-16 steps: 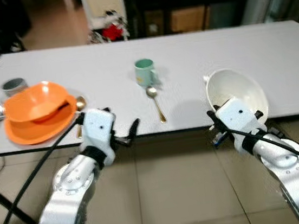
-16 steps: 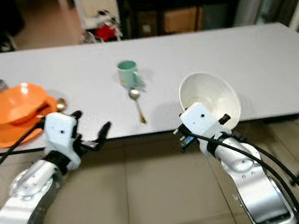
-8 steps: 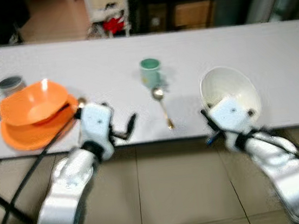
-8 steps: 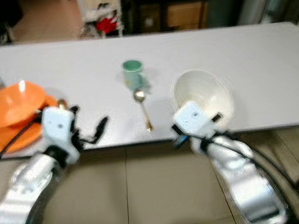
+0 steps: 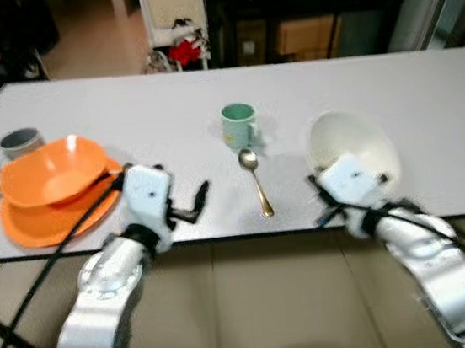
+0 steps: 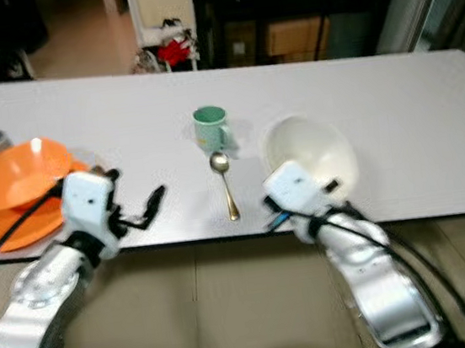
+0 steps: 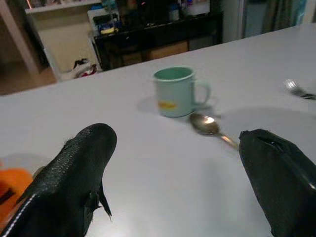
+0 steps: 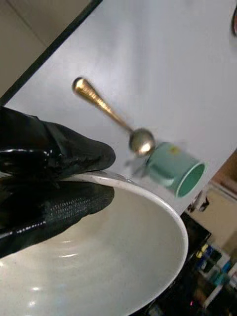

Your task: Setting the table

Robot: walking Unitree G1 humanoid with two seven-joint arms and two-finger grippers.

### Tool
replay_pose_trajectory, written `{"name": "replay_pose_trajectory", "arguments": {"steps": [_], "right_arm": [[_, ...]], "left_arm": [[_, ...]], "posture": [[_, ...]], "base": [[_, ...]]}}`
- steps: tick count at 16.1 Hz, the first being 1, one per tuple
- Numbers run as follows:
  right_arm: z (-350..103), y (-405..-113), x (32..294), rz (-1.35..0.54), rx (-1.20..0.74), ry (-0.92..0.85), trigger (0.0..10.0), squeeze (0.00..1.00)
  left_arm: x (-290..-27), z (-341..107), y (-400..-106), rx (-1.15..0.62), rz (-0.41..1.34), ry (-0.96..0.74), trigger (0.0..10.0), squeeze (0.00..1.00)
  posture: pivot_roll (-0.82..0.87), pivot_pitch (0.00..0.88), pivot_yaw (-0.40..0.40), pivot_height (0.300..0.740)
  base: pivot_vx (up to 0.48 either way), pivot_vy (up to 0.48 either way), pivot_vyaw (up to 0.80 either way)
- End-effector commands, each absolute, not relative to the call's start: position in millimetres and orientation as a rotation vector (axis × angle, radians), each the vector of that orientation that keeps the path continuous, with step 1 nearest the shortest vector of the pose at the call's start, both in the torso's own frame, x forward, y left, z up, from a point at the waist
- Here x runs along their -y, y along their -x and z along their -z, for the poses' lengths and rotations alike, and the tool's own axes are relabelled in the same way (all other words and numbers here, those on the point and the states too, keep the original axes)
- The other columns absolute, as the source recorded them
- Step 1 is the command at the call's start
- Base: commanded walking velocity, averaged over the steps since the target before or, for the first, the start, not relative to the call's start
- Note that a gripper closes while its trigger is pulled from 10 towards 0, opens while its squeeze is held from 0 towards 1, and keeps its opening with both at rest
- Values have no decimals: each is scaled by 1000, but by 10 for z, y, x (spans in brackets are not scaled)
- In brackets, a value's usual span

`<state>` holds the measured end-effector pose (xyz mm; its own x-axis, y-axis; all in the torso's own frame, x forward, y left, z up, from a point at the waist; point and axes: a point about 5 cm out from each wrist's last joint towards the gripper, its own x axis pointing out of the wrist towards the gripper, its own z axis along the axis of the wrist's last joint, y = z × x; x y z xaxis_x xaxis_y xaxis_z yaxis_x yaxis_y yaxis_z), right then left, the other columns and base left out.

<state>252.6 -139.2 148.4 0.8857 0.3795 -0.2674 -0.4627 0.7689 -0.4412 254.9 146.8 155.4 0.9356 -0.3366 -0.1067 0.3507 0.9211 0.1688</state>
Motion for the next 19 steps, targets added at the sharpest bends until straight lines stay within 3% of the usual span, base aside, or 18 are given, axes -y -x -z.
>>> {"name": "replay_pose_trajectory", "arguments": {"steps": [1, 19], "right_arm": [[-1622, -2564, 1459, -425, -107, 554, 10000, 0], [-1635, -2582, 1420, -449, -90, 554, 10000, 0]], "left_arm": [[-1419, -1588, -2561, -61, 365, -186, 10000, 0], [-1391, -1609, -2581, -60, 392, -197, 10000, 0]], "posture": [[90, 0, -12, 740], [83, 0, 3, 740]], "base": [[341, 0, 0], [339, 0, 0]]}}
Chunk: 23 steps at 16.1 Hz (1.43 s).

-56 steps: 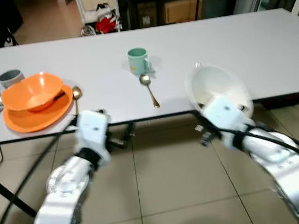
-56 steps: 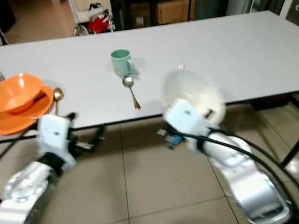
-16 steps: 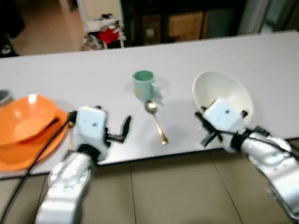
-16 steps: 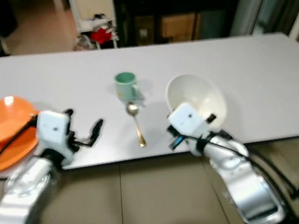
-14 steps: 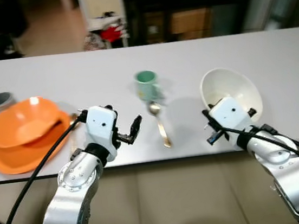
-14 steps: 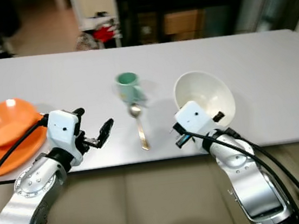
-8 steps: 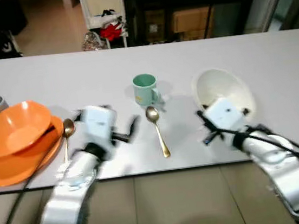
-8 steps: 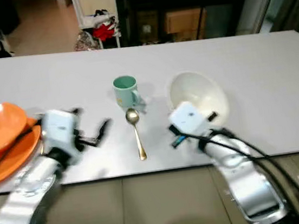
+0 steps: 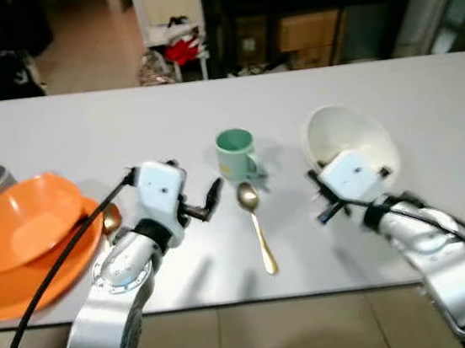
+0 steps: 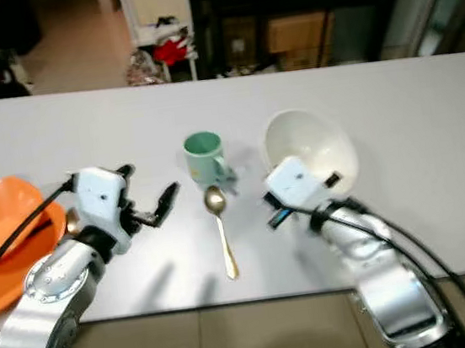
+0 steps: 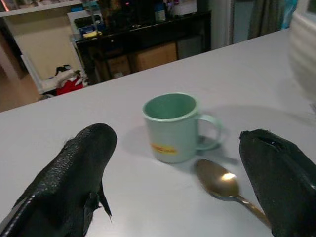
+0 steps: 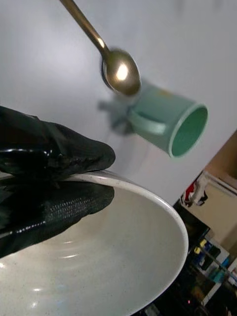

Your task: Setting the table

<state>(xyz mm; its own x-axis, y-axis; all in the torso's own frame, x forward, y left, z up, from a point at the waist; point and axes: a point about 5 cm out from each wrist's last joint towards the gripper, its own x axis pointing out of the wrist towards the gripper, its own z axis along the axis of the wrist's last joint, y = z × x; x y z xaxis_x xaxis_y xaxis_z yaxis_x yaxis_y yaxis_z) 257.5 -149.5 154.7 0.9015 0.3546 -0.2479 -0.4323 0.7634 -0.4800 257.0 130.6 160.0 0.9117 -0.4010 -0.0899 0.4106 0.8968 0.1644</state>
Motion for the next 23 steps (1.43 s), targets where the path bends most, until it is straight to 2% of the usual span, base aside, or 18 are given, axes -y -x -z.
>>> {"name": "replay_pose_trajectory", "arguments": {"steps": [1, 9, 11, 15, 23], "right_arm": [[-1634, -2582, 1416, -451, -90, 554, 10000, 0], [-1615, -2586, 1408, -481, -103, 576, 10000, 0], [-1557, -2637, 1478, -492, -153, 640, 10000, 0], [-1521, -2812, 1573, -516, -229, 661, 10000, 0], [-1418, -3132, 1646, -735, -329, 757, 10000, 0]], "left_arm": [[-1392, -1609, -2581, -60, 394, -198, 10000, 0], [-1367, -1608, -2558, -47, 433, -202, 10000, 0], [-1343, -1616, -2534, -50, 494, -212, 10000, 0], [-1236, -1596, -2452, -80, 658, -228, 10000, 0], [-1130, -1633, -2334, -156, 930, -222, 10000, 0]], "posture": [[83, 0, 4, 740], [90, 0, -4, 740], [93, 0, -7, 740], [96, 0, 1, 740], [88, 0, 22, 740]], "base": [[341, 0, 0], [292, 0, 0], [0, 0, 0], [0, 0, 0], [0, 0, 0]]}}
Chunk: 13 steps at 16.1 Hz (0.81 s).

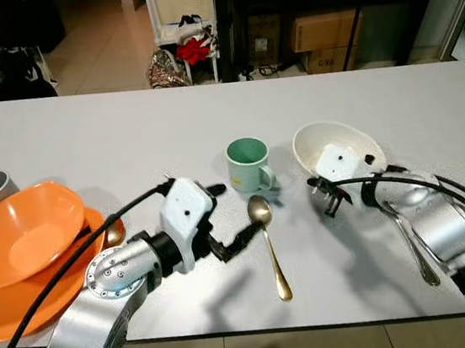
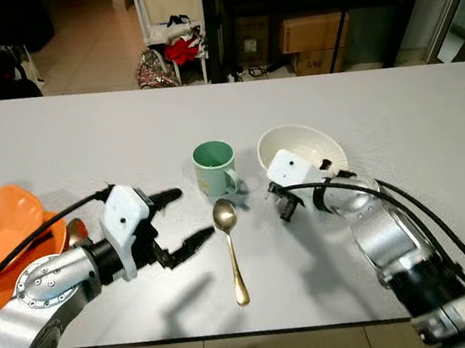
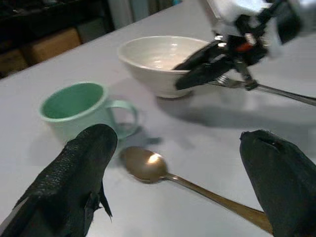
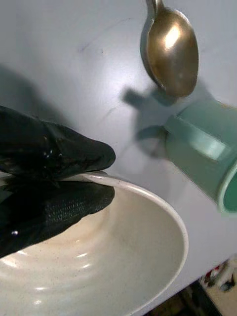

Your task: Setting the table

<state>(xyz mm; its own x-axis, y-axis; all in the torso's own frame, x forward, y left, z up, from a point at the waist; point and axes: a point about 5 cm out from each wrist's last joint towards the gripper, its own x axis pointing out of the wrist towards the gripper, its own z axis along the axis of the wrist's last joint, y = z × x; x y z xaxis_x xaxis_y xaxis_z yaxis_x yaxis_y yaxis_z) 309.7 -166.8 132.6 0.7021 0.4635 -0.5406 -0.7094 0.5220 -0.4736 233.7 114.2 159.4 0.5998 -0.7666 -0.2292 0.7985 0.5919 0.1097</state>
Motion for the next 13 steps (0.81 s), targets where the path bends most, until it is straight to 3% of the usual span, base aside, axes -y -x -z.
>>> {"name": "replay_pose_trajectory", "arguments": {"steps": [1, 8, 9, 10, 11, 12, 13], "right_arm": [[-1416, -3156, 1647, -745, -333, 768, 10000, 0], [-1352, -3323, 1644, -740, -316, 774, 10000, 0], [-1331, -3329, 1646, -744, -319, 776, 10000, 35], [-1311, -3333, 1651, -748, -320, 786, 10000, 227], [-1300, -3336, 1654, -754, -319, 792, 10000, 690], [-1294, -3333, 1654, -758, -318, 791, 10000, 1000], [-1300, -3324, 1650, -768, -313, 797, 10000, 1000]], "left_arm": [[-1124, -1624, -2311, -170, 947, -215, 10000, 0], [-1130, -1631, -2279, -197, 966, -197, 10000, 0], [-1131, -1634, -2282, -197, 966, -198, 10000, 0], [-1132, -1638, -2286, -196, 964, -203, 10000, 0], [-1135, -1642, -2290, -195, 961, -207, 10000, 0], [-1137, -1644, -2292, -195, 960, -208, 10000, 0], [-1140, -1647, -2295, -194, 958, -210, 10000, 0]], "posture": [[94, 0, 17, 740], [98, 0, 13, 740], [98, 0, 14, 740], [98, 0, 16, 740], [100, 0, 16, 740], [100, 0, 16, 740], [102, 0, 21, 740]], "base": [[0, 0, 0], [0, 0, 0], [0, 0, 0], [0, 0, 0], [0, 0, 0], [0, 0, 0], [0, 0, 0]]}}
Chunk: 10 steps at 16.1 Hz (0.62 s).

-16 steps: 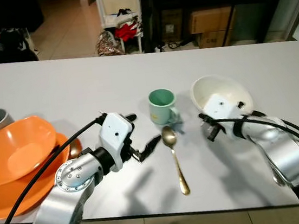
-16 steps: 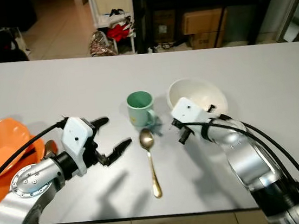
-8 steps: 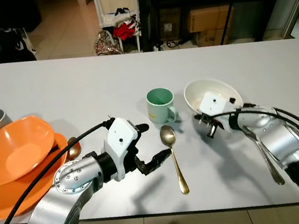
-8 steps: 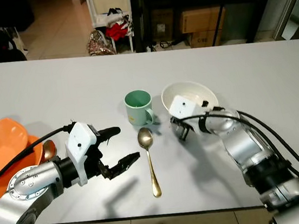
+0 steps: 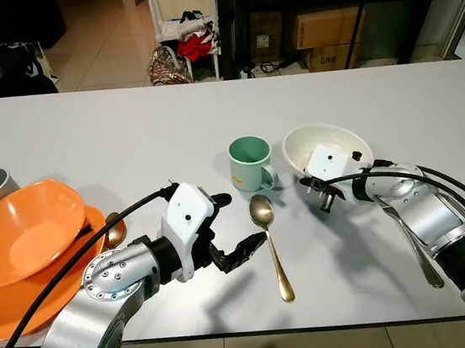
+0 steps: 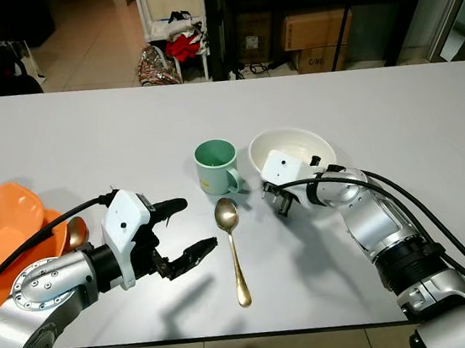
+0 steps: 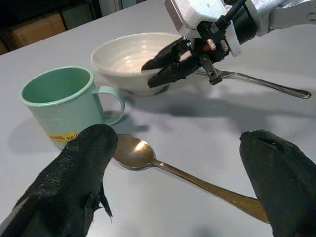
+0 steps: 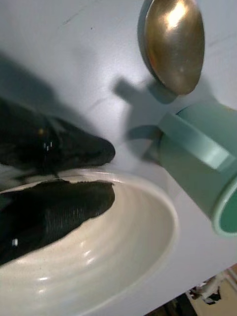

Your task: Setting the table

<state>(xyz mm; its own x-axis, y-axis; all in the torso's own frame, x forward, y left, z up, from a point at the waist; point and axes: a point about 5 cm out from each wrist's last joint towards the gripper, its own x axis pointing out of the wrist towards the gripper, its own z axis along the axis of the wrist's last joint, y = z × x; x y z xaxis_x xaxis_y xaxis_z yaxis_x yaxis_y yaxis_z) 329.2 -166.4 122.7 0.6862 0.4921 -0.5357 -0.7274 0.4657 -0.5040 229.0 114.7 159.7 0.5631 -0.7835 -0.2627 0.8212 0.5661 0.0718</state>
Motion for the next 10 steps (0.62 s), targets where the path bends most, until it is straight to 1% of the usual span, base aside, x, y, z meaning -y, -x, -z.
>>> {"name": "replay_pose_trajectory", "arguments": {"steps": [1, 3, 5, 6, 7, 8, 9, 10], "right_arm": [[-1320, -3316, 1645, -780, -302, 805, 10000, 1000], [-1386, -3258, 1647, -829, -280, 853, 10000, 1000], [-1521, -3202, 1689, -812, -249, 841, 10000, 1000], [-1678, -3101, 1741, -797, -205, 807, 10000, 1000], [-1718, -3071, 1752, -793, -192, 794, 10000, 1000], [-1913, -2951, 1765, -742, -107, 660, 10000, 1000], [-2013, -2863, 1729, -694, -46, 569, 10000, 1000], [-2070, -2726, 1643, -605, 30, 406, 10000, 1000]], "left_arm": [[-1143, -1652, -2298, -194, 956, -211, 10000, 0], [-1151, -1666, -2302, -187, 952, -212, 10000, 0], [-1164, -1683, -2304, -179, 944, -204, 10000, 0], [-1179, -1705, -2299, -169, 935, -192, 10000, 0], [-1182, -1712, -2297, -166, 931, -189, 10000, 0], [-1221, -1758, -2293, -140, 898, -166, 10000, 0], [-1267, -1797, -2313, -108, 839, -154, 10000, 0], [-1356, -1837, -2369, -71, 718, -149, 10000, 0]], "posture": [[102, 0, 21, 740], [102, 0, 21, 740], [103, 0, 19, 740], [104, 0, 17, 740], [103, 0, 18, 740], [98, 0, 20, 740], [91, 0, 23, 740], [87, 0, 24, 740]], "base": [[0, 0, 0], [0, 0, 0], [0, 0, 0], [0, 0, 0], [0, 0, 0], [0, 0, 0], [0, 0, 0], [0, 0, 0]]}}
